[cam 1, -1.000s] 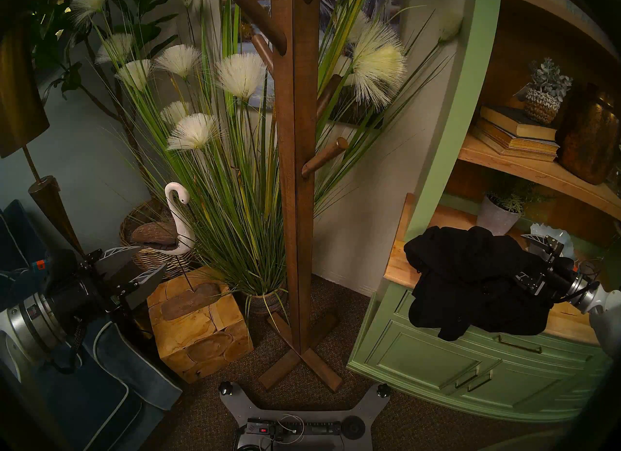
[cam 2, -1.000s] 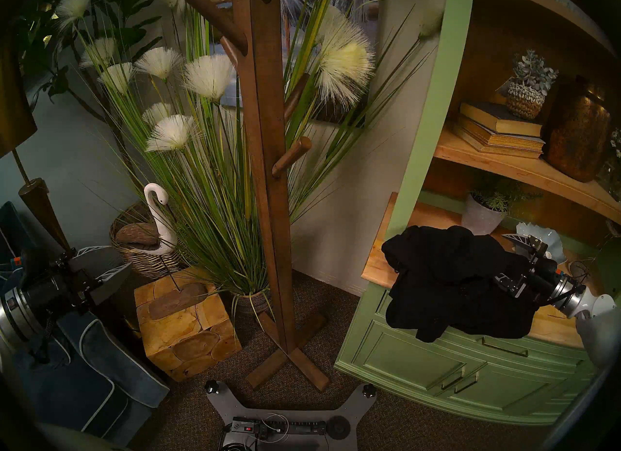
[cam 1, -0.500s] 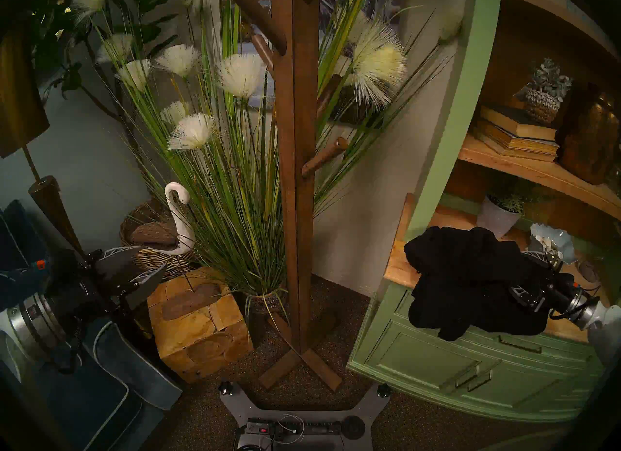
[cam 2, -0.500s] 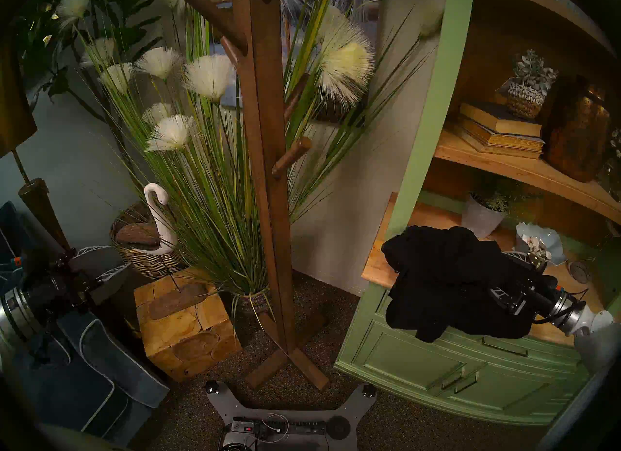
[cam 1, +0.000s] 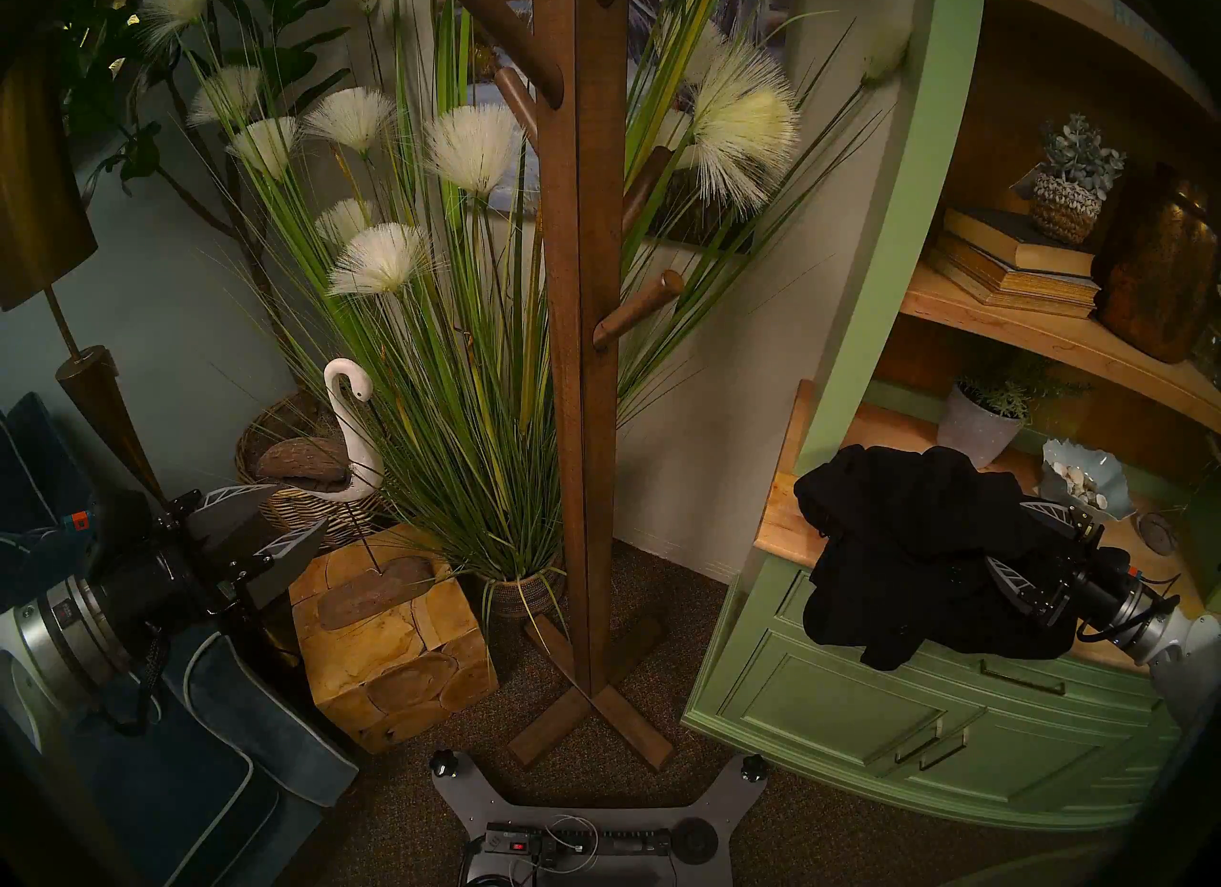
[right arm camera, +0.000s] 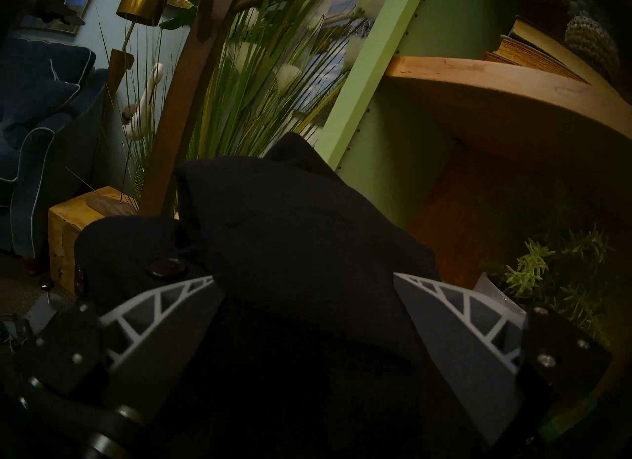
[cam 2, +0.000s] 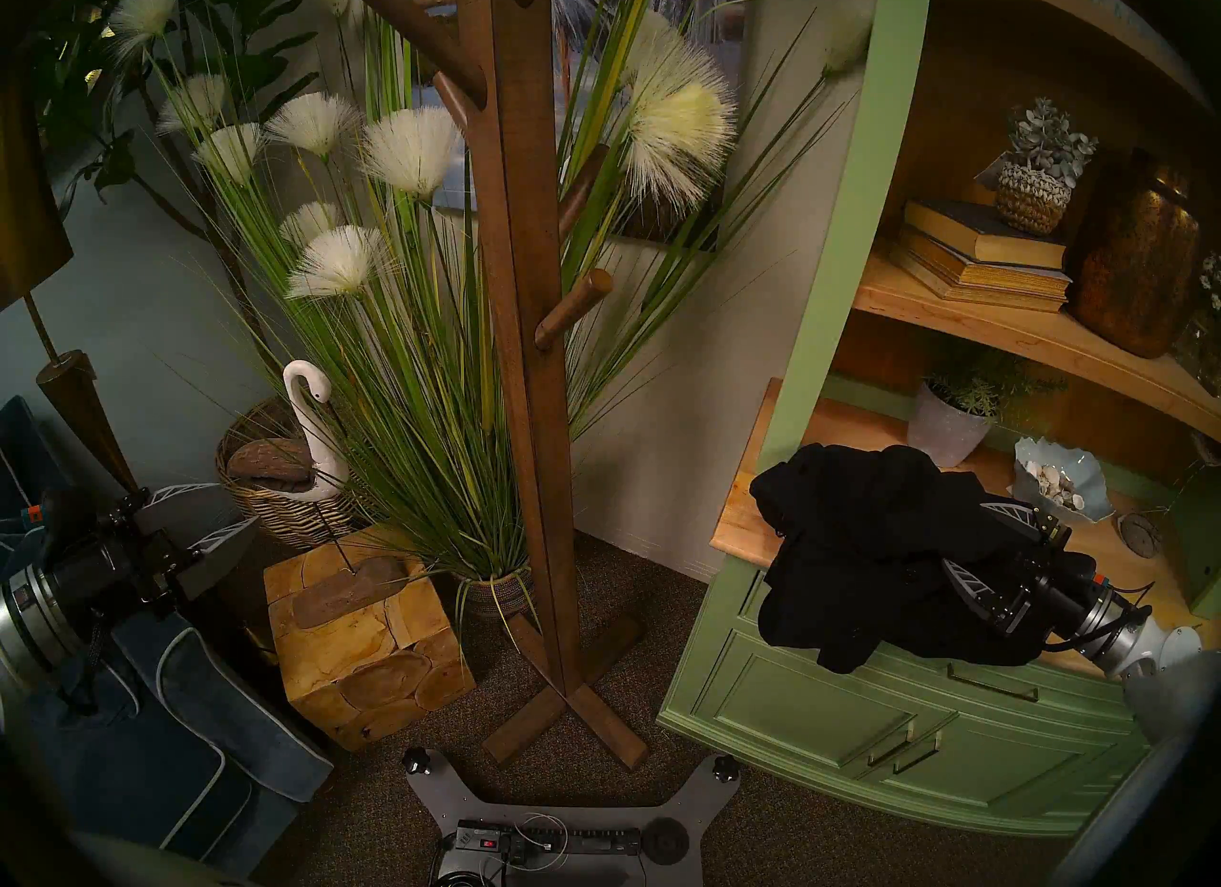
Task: Pick up jacket and place on coat hanger
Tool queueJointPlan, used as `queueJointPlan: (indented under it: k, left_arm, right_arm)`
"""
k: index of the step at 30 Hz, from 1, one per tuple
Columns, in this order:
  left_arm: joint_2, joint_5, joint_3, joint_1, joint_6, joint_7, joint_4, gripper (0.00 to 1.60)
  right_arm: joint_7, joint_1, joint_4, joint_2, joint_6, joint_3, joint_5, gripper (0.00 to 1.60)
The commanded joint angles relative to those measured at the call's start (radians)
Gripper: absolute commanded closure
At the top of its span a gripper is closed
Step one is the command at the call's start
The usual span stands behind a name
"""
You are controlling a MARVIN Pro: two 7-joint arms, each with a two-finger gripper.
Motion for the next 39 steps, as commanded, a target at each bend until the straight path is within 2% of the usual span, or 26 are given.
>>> queueJointPlan:
  k: [1,16,24,36,39]
  left_arm:
    - [0.002,-0.011,0.001,-0.004,0.0,-0.009,-0.014,0.0]
    - [0.002,-0.012,0.001,-0.004,0.0,-0.01,-0.015,0.0]
    - [0.002,-0.014,0.0,-0.004,0.001,-0.012,-0.015,0.0]
    - [0.001,-0.014,0.0,-0.004,0.001,-0.012,-0.015,0.0]
    - [0.001,-0.015,0.0,-0.004,0.001,-0.012,-0.015,0.0]
  right_arm:
    - [0.105,-0.053,-0.077,-0.009,-0.004,0.074,0.052,0.0]
    - [0.107,-0.156,-0.177,-0.025,-0.004,0.164,0.086,0.0]
    - [0.107,-0.191,-0.182,0.029,-0.004,0.153,0.064,0.0]
    - [0.102,-0.152,-0.138,0.135,-0.004,0.119,0.07,0.0]
    - [0.113,-0.146,-0.122,0.145,-0.004,0.106,0.07,0.0]
